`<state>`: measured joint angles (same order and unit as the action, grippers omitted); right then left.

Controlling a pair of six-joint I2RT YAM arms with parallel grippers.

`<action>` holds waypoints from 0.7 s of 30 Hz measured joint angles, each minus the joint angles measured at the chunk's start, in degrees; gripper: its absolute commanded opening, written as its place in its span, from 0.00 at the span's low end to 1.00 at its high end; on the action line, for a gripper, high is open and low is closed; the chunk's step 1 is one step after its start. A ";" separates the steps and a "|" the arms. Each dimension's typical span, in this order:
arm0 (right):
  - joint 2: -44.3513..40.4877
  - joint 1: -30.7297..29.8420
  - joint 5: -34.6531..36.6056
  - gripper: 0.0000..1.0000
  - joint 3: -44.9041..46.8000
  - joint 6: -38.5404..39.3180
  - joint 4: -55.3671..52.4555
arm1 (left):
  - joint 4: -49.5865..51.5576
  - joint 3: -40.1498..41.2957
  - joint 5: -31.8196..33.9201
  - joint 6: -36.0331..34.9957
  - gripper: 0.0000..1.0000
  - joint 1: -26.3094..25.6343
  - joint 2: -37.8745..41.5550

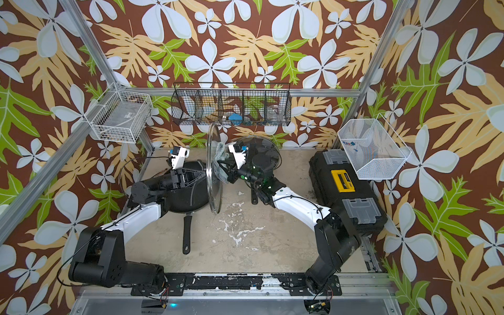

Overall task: Wipe the pot lid with a cloth
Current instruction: Wipe the pot lid.

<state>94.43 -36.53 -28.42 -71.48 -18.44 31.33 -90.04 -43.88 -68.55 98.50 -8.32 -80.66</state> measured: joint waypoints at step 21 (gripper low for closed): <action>-22.75 -2.58 -3.30 0.00 10.73 2.19 -1.22 | 0.24 0.76 0.59 -2.75 0.00 -0.15 -0.66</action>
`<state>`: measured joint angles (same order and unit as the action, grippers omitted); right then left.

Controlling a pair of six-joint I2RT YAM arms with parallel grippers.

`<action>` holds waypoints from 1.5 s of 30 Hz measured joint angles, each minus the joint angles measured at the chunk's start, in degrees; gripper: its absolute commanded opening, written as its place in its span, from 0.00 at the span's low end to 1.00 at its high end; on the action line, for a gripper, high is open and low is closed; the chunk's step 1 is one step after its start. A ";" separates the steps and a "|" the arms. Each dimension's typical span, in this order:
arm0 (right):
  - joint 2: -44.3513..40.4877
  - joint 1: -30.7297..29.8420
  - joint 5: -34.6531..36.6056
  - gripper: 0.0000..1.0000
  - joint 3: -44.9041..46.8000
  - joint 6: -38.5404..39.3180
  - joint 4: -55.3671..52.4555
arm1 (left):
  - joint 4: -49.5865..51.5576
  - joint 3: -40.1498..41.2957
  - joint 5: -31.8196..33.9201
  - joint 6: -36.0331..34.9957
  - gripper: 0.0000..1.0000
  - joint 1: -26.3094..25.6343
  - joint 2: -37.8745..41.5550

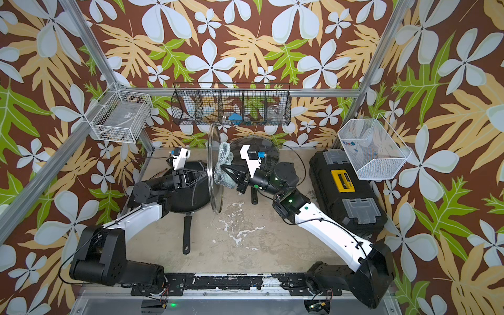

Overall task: Wipe the pot lid with a cloth
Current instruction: Wipe the pot lid.

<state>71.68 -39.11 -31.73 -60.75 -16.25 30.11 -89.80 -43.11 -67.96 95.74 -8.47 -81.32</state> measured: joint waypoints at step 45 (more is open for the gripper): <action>3.13 -7.85 18.67 0.00 -3.34 13.51 -16.92 | 111.51 -13.55 61.37 -80.83 0.00 -0.79 20.48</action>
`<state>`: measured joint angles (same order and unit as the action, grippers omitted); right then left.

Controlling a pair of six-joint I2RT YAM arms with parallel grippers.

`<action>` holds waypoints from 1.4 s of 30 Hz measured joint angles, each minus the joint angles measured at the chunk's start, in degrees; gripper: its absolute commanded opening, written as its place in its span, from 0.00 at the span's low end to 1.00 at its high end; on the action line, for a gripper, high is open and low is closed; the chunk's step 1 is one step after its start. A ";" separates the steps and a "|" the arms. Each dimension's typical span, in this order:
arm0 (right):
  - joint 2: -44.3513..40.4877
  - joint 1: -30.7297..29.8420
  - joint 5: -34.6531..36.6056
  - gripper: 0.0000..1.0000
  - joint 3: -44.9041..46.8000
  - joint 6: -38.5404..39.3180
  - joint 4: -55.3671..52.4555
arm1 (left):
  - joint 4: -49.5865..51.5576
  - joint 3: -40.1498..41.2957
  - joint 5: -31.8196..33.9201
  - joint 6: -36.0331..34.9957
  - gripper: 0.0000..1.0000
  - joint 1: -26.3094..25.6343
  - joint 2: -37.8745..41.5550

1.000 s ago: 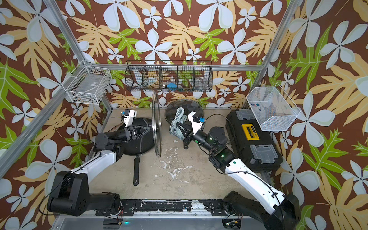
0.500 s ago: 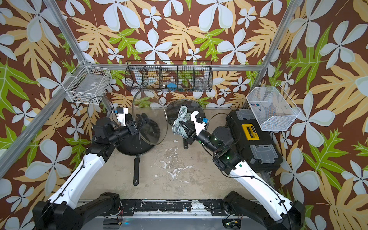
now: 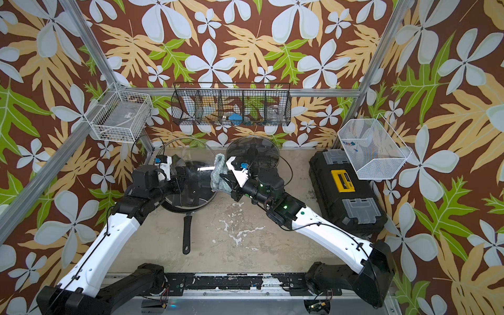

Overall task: Wipe the pot lid with a cloth
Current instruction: Wipe the pot lid.

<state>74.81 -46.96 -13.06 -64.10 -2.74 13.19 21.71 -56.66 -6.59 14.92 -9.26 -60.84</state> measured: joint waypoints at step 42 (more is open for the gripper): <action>27.52 -14.60 18.80 0.00 -24.70 3.87 -19.12 | 4.20 -4.68 2.62 3.02 0.00 -2.54 3.21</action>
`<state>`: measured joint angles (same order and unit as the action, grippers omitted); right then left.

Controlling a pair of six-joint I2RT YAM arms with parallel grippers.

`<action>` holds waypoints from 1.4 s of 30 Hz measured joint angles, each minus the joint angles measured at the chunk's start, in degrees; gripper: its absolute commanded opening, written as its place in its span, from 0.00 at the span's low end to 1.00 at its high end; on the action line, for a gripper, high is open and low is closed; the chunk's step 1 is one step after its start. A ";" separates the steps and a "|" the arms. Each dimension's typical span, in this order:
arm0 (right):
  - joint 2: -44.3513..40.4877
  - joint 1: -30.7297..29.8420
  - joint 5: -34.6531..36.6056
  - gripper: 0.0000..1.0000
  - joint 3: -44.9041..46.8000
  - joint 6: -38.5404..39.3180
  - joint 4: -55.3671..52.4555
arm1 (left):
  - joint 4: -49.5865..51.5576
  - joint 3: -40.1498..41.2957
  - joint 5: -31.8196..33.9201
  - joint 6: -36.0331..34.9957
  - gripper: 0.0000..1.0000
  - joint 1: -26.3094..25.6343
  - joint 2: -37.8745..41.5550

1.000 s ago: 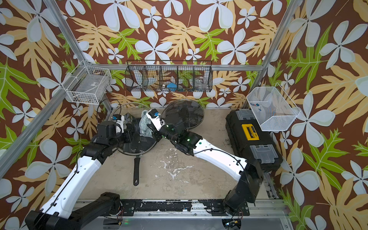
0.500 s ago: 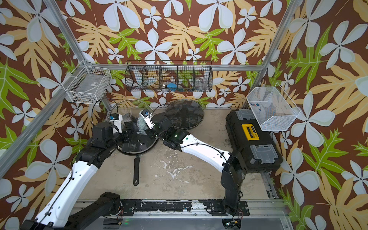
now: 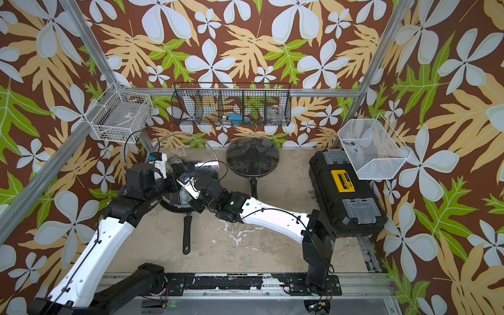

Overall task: Wipe the pot lid with a cloth
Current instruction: Wipe the pot lid.

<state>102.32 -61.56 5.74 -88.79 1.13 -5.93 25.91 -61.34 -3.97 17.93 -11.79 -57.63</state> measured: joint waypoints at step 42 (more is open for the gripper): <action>-1.62 11.96 -4.94 0.00 -13.29 2.49 -5.40 | -8.44 15.04 2.95 -45.35 0.00 -12.52 12.57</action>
<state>100.71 -49.60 0.80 -102.08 3.62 -11.33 17.47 -46.30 -1.02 -27.42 -24.32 -45.06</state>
